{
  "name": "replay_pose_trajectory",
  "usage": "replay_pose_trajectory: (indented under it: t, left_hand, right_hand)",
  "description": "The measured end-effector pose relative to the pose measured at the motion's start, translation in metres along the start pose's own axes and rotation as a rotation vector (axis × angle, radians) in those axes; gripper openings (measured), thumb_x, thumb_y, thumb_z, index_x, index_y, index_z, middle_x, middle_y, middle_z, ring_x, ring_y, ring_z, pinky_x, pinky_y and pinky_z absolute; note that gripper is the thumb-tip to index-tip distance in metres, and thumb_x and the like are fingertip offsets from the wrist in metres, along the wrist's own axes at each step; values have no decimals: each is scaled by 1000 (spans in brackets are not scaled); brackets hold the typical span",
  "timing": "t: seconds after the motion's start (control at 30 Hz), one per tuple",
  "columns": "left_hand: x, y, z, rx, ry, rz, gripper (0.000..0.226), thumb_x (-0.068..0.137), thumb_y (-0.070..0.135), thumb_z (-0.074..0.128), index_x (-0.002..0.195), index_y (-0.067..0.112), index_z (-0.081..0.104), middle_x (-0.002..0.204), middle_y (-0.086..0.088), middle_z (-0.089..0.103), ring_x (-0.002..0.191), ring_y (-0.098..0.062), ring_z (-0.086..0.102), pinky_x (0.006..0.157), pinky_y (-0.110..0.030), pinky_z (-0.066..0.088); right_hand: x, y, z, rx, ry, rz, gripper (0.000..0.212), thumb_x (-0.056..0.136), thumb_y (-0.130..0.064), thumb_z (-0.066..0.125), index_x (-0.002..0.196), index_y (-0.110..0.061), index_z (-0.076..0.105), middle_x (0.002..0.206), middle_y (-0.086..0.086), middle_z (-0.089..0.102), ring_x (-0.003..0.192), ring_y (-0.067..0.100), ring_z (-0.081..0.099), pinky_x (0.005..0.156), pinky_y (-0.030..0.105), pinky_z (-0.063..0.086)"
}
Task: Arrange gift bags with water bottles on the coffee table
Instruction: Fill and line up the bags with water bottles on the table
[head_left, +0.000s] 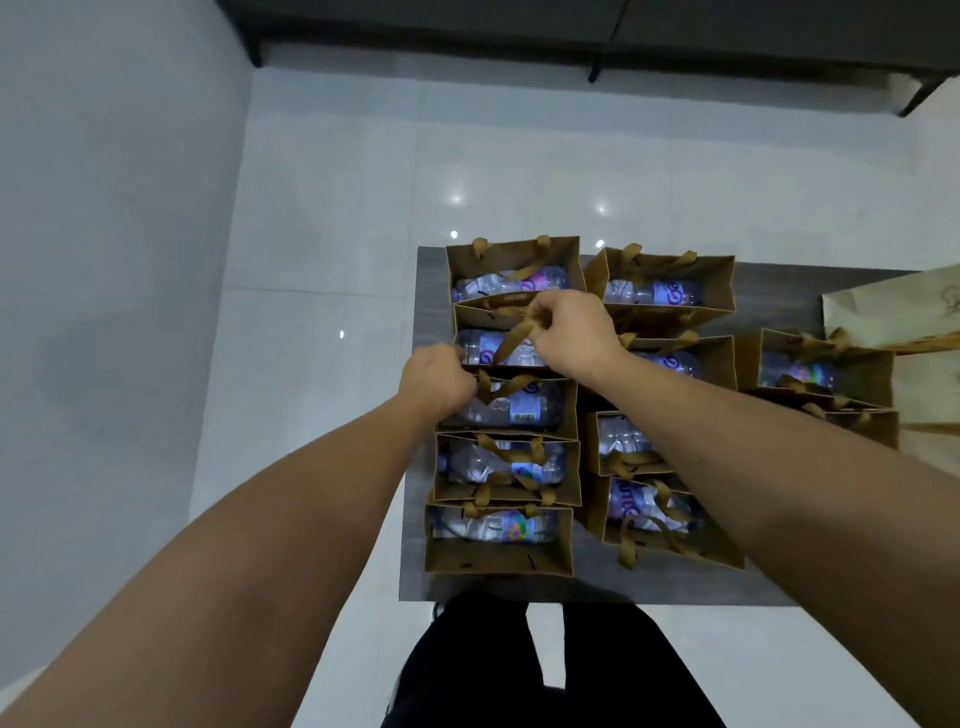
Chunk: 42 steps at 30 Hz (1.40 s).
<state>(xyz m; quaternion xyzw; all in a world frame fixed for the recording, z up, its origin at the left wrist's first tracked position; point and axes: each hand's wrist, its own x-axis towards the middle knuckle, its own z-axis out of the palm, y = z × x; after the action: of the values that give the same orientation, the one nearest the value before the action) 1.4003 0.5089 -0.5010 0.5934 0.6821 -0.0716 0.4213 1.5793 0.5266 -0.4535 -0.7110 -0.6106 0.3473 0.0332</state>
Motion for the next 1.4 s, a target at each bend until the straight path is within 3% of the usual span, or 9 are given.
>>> replay_pose_trajectory:
  t: [0.17, 0.3, 0.37, 0.43, 0.57, 0.73, 0.9, 1.23, 1.4]
  left_hand:
    - [-4, 1, 4, -42, 30, 21, 28, 92, 18, 59, 117, 21, 70, 108, -10, 69, 99, -31, 63, 85, -35, 53]
    - [-17, -10, 14, -53, 78, 32, 27, 93, 15, 58, 117, 19, 70, 106, -9, 70, 93, -27, 63, 82, -35, 56]
    - [-27, -18, 21, -14, 96, 44, 29, 92, 13, 60, 120, 18, 70, 114, -7, 67, 97, -25, 61, 83, -31, 52]
    - [-35, -24, 29, 20, 115, 55, 32, 92, 12, 61, 123, 15, 68, 128, -5, 60, 108, -26, 59, 92, -31, 49]
    - [-51, -21, 45, 17, 138, 3, 30, 95, 14, 59, 123, 15, 67, 140, -6, 50, 116, -29, 57, 102, -34, 45]
    - [-74, -21, 70, -17, 127, -88, 30, 95, 17, 61, 125, 16, 65, 137, -8, 50, 117, -27, 55, 102, -33, 43]
    - [-77, -23, 82, -73, 167, -163, 31, 98, 22, 59, 129, 18, 61, 122, -10, 62, 108, -28, 59, 88, -31, 44]
    - [-69, -21, 94, -72, 274, -237, 29, 103, 19, 53, 130, 21, 62, 115, -7, 67, 88, -16, 54, 80, -26, 45]
    - [-76, -26, 104, -11, 337, -142, 43, 99, 14, 57, 141, 22, 51, 123, -8, 61, 108, -25, 60, 91, -33, 48]
  right_hand:
    - [-12, 12, -4, -35, 123, 97, 56, 83, -17, 75, 136, -20, 55, 124, 7, 60, 112, 28, 59, 91, 41, 54]
    - [-36, 37, 4, 12, 180, 242, 29, 87, -13, 72, 112, -16, 57, 110, 5, 60, 102, 26, 59, 79, 35, 48]
    - [-50, 47, 14, 17, 87, 250, 15, 90, -14, 70, 94, -22, 58, 96, -1, 61, 95, 22, 61, 73, 32, 48]
    - [-62, 57, 27, 30, -34, 209, 19, 91, -16, 70, 81, -28, 59, 88, -4, 64, 92, 20, 64, 75, 34, 53]
    - [-79, 69, 48, -57, -145, 106, 9, 95, -19, 65, 99, -25, 71, 101, -1, 70, 99, 21, 65, 84, 36, 55]
    - [-79, 80, 70, -181, -129, -21, 28, 99, -24, 58, 127, -19, 64, 122, 8, 62, 114, 27, 56, 90, 41, 52]
    - [-73, 92, 82, -206, -100, -59, 25, 97, -17, 57, 118, -20, 70, 115, 9, 65, 111, 27, 53, 82, 37, 47]
    - [-67, 93, 94, -249, -93, -151, 29, 101, -40, 55, 122, -25, 70, 113, 8, 59, 118, 26, 48, 88, 37, 46]
    - [-55, 85, 101, -298, -108, -218, 25, 103, -33, 53, 118, -23, 71, 106, 5, 68, 111, 25, 55, 86, 37, 48]
